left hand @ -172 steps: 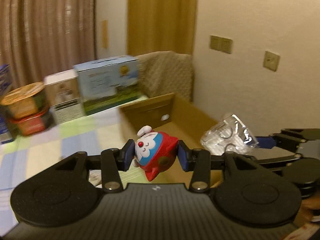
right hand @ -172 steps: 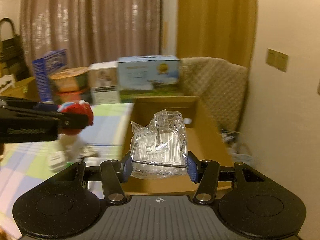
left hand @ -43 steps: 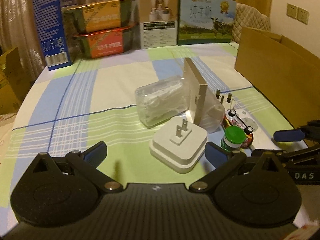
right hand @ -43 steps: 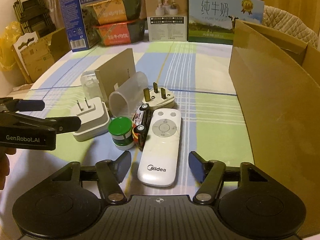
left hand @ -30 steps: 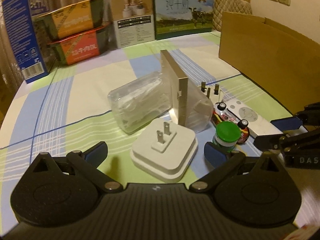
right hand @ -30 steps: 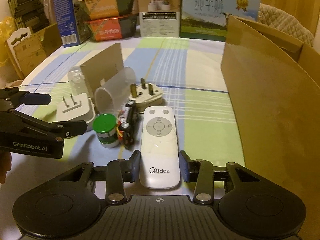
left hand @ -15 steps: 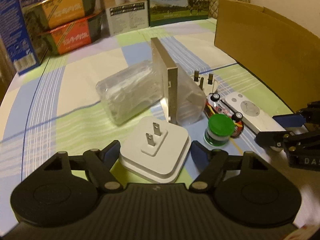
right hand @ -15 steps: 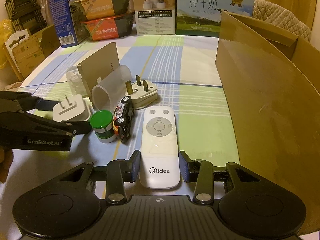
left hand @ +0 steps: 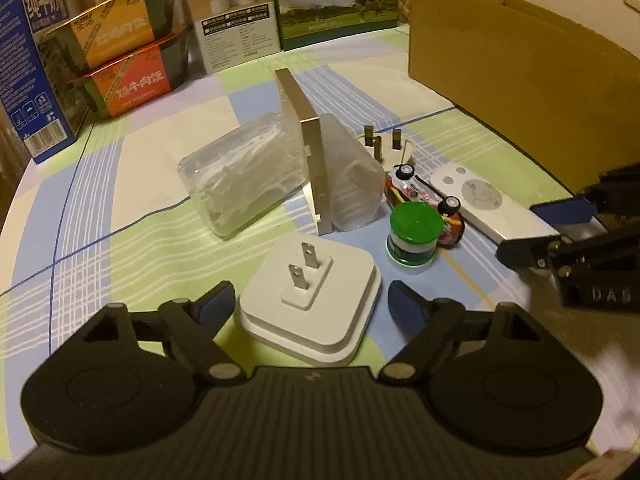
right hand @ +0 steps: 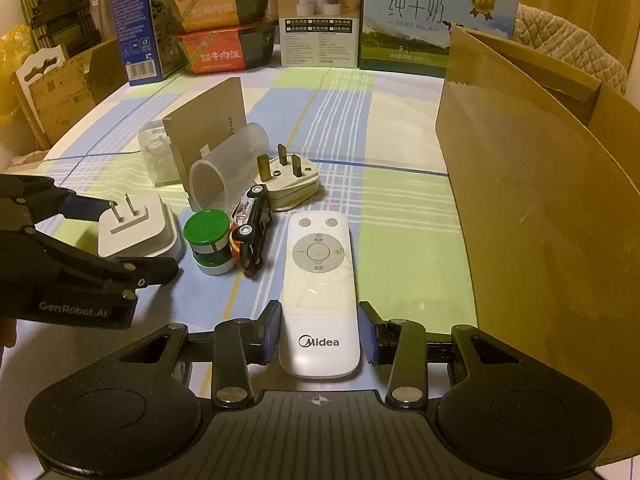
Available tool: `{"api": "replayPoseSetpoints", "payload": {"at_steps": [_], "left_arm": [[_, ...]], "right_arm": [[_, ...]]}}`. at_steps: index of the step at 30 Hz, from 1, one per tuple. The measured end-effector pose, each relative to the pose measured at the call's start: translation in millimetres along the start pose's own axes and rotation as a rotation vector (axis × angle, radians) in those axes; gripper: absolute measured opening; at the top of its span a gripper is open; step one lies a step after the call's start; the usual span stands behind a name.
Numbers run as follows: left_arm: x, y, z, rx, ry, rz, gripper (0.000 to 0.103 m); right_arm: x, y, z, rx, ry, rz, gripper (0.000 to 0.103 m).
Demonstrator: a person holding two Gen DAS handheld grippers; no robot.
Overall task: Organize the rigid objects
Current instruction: 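Grasp the white plug adapter with the left tool while the right tool lifts the remote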
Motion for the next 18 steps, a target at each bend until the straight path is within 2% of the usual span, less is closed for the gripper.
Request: {"api": "replayPoseSetpoints", "payload": {"at_steps": [5,7,8,18], "left_arm": [[-1.2,4.9,0.7,0.003,-0.011,0.033,0.08],[-2.0,5.4,-0.9,0.012,-0.012,0.045,0.072],[-2.1,5.3,-1.2,0.016,-0.009,0.046,0.072],[6.6,5.6,-3.1,0.046,0.01,0.002,0.071]], "right_arm": [[-2.2,-0.2,-1.9,0.006,-0.005,-0.002,0.038],[-3.3,0.3,-2.8,0.009,-0.007,0.0,0.037],[-3.7,0.4,-3.2,0.01,-0.008,0.001,0.037],[-5.8,0.4,-6.0,0.005,-0.007,0.014,0.037]]}}
Point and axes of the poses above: each gripper's, at about its wrist camera, not at the fingertips, and x roughly against the way its jaws point, y to its left, z to its underside, the point moved 8 cm from there along -x, roughly the way its jaws point, and after that the axes turned 6 degrees about z, right-handed, at the moved point
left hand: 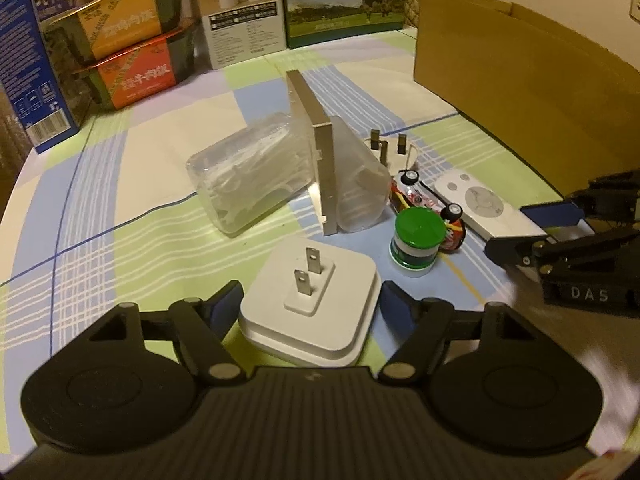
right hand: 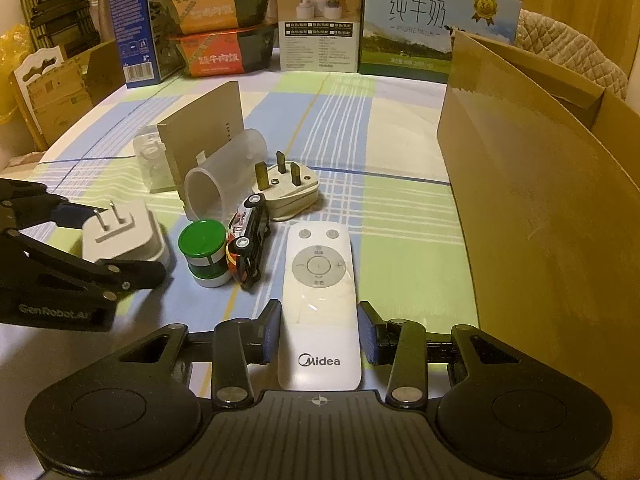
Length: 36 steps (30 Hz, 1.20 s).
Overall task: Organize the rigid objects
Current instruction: 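Grasp the white plug adapter with the left tool while the right tool lifts the remote, then carry the adapter and remote into the cardboard box and open both tools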
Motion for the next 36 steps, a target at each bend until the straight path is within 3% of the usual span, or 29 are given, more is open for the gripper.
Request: {"api": "replayPoseSetpoints", "payload": {"at_steps": [18,36], "left_arm": [[49.2,-13.2,-1.1,0.061,-0.052,-0.037,0.071],[113.5,-62.7,-50.9,0.065,-0.148,-0.048,0.071]], "right_arm": [[60.0,6.9,-11.7,0.033,-0.12,-0.003,0.037],[148.0,-19.6,-39.3,0.023,-0.233,0.002,0.037]]}}
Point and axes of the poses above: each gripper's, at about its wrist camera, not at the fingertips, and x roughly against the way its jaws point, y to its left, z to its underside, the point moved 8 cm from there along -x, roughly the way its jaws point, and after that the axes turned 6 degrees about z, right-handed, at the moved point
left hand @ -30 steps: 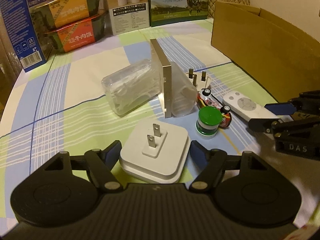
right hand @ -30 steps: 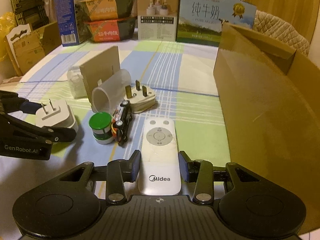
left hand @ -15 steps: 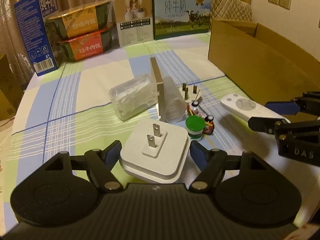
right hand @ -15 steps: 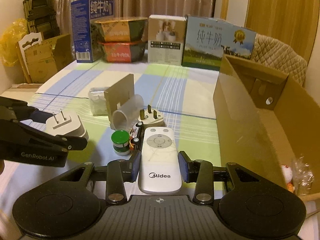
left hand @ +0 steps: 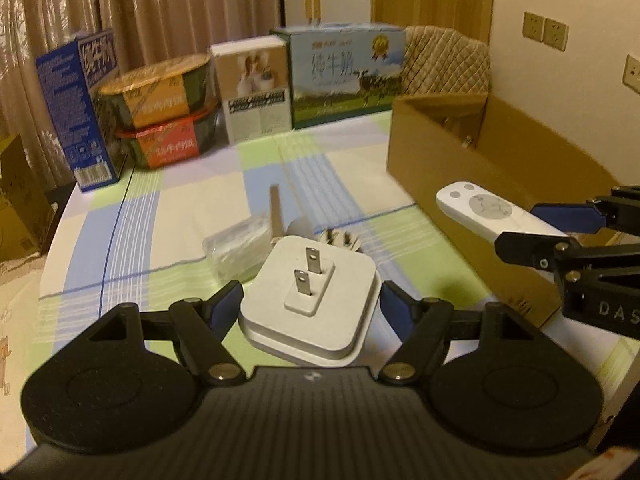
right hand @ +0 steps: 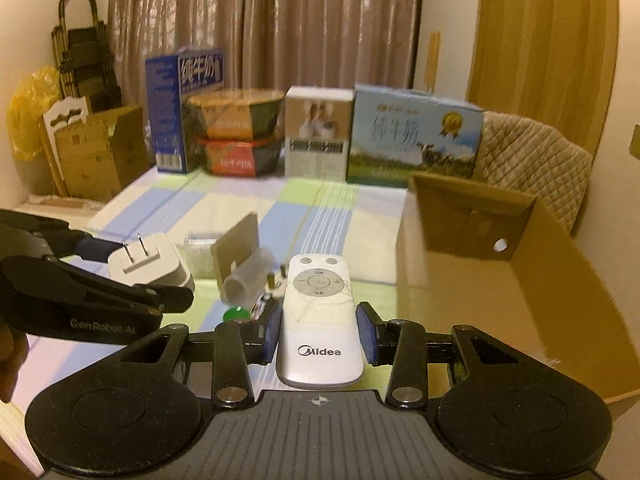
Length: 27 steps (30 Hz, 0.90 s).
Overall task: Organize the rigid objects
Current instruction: 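Carry the adapter and remote into the cardboard box and open both tools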
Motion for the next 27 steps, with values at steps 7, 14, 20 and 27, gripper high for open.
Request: {"api": "replayPoseSetpoints", "payload": {"at_steps": [7,14,20,27], "left_arm": [[12.2,-44.4,-41.2,-0.05,-0.048,0.043,0.071],[0.8,-107.2,-79.4,-0.094,-0.078,0.126,0.071],[-24.0,-159.9,-99.7,-0.142,-0.076,0.186,0.071],[-56.1,-194.1,-105.5,-0.177,-0.053,0.228,0.071]], "right_arm": [[33.1,-43.5,-20.1,-0.024,-0.04,0.051,0.037],[46.4,-111.4,-30.7,-0.072,-0.038,0.129,0.037],[46.3,-169.2,-26.2,-0.12,-0.016,0.185,0.037],[33.0,-202.7,-13.5,-0.151,0.016,0.205,0.037]]}}
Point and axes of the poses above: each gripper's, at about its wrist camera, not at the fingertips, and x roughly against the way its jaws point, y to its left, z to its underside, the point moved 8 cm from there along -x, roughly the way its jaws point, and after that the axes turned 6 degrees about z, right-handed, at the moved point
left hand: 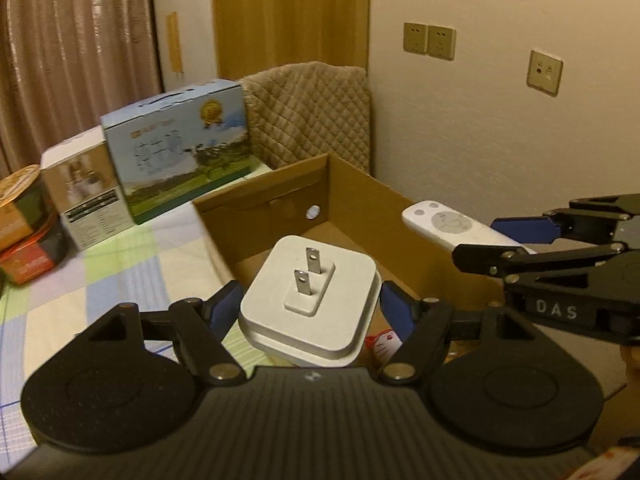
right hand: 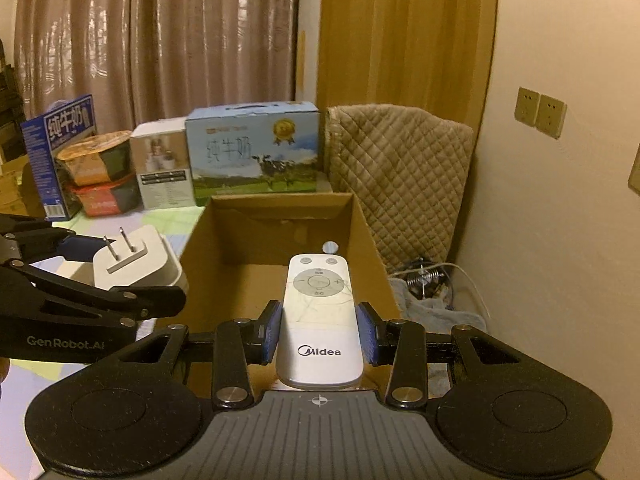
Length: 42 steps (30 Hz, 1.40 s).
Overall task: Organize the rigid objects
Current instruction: 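Carry the adapter and remote into the cardboard box and open both tools, then withdraw both tools back toward the remaining table items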
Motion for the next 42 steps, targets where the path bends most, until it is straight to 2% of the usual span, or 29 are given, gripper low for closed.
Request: {"api": "replayPoseSetpoints", "payload": {"at_steps": [5,7,15,26,27,28,30,42], "left_arm": [[-22.9,-6.8,0.0,-0.017,0.012,0.004,0.072],[-27.5,-6.0,1.1,-0.018,0.005,-0.005,0.091],[-15.4,10.7,4.3,0.002,-0.009,-0.044,0.091],[19.3,52.4,22.2,0.05,-0.012,-0.123,0.091],[21.7,55.8,24.8,0.054,-0.011,-0.129,0.091],[24.3,59.0,27.6,0.057,-0.01,-0.136,0.091],[30.1,66.0,33.7,0.065,-0.007,-0.147,0.091],[91.8,129.5,77.9,0.153,-0.006,-0.284,0.091]], "right_arm": [[-13.4,-12.4,5.0,-0.03,0.02,0.008,0.037],[-17.5,-17.2,7.4,-0.042,0.028,0.009,0.037],[-23.3,-16.4,13.0,-0.049,0.045,-0.007,0.037],[-26.5,11.8,6.4,-0.067,0.034,-0.078,0.037],[-27.7,14.0,5.0,-0.073,0.028,-0.086,0.039],[-29.3,15.0,4.2,-0.076,0.03,-0.079,0.052],[-27.7,16.0,2.5,-0.1,0.017,-0.093,0.064],[8.3,32.7,-11.9,-0.095,-0.062,-0.08,0.064]]}}
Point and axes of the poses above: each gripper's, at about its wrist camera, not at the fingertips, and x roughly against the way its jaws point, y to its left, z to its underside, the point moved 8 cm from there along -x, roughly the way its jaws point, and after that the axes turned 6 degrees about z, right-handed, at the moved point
